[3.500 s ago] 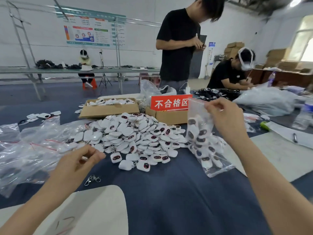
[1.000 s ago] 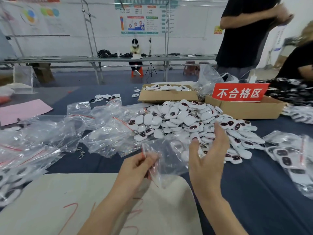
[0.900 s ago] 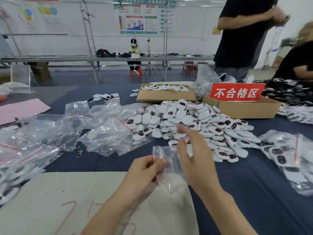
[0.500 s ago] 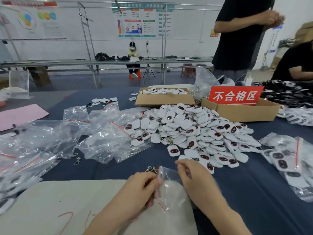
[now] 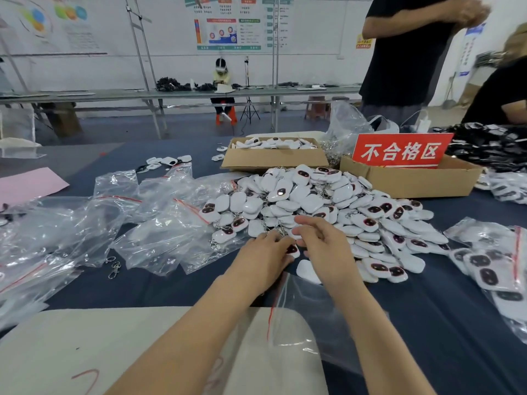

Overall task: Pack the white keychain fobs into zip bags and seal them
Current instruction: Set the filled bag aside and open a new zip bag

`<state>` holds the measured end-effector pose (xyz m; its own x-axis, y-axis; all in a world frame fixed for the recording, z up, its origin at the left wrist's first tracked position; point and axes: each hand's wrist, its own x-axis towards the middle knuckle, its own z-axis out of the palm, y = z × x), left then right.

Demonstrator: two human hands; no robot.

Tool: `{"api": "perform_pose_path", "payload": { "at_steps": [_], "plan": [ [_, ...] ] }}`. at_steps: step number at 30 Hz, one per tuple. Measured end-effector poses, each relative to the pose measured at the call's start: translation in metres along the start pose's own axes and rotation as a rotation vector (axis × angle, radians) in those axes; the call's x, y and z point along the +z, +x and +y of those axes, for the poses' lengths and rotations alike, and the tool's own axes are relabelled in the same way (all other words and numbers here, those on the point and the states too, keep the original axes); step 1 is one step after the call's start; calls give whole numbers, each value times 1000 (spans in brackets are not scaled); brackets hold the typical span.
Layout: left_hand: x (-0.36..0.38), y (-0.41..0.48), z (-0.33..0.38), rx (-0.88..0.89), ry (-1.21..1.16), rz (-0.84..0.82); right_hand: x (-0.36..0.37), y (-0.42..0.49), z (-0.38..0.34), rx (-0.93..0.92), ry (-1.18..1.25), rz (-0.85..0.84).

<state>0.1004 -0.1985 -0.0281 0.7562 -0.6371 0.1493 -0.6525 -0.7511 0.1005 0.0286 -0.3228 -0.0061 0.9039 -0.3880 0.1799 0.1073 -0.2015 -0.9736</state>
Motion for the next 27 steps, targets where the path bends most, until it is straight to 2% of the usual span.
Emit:
{"api": "perform_pose_path", "payload": {
  "at_steps": [2, 4, 7, 10, 12, 15, 18, 19, 22, 24, 27],
  "plan": [
    [-3, -4, -6, -57, -182, 92, 7, 2, 6, -28, -17, 33],
    [-5, -14, -14, -194, -524, 237, 11, 1, 13, -73, -38, 31],
    [-10, -34, -15, -350, -1048, 373, 22, -3, 22, -118, -91, -115],
    [-5, -51, -8, -382, -1283, 425, 33, -7, 24, -112, -74, -211],
    [2, -57, -6, -405, -1355, 462, 34, -8, 27, -119, -61, -220],
    [10, -60, -4, -420, -1339, 482, 35, -8, 31, -121, -17, -226],
    [10, -59, -3, -431, -1355, 503, 34, -7, 31, -173, -83, -128],
    [10, -59, -3, -424, -1360, 492, 34, -8, 31, -232, -164, -79],
    [7, -61, 1, -328, -1328, 426, 39, -13, 32, -565, -526, 36],
    [6, -62, 0, -313, -1303, 438, 43, -14, 34, -670, -595, -8],
    [7, -63, -5, -312, -1294, 463, 42, -15, 36, -573, -459, -137]
  ]
}}
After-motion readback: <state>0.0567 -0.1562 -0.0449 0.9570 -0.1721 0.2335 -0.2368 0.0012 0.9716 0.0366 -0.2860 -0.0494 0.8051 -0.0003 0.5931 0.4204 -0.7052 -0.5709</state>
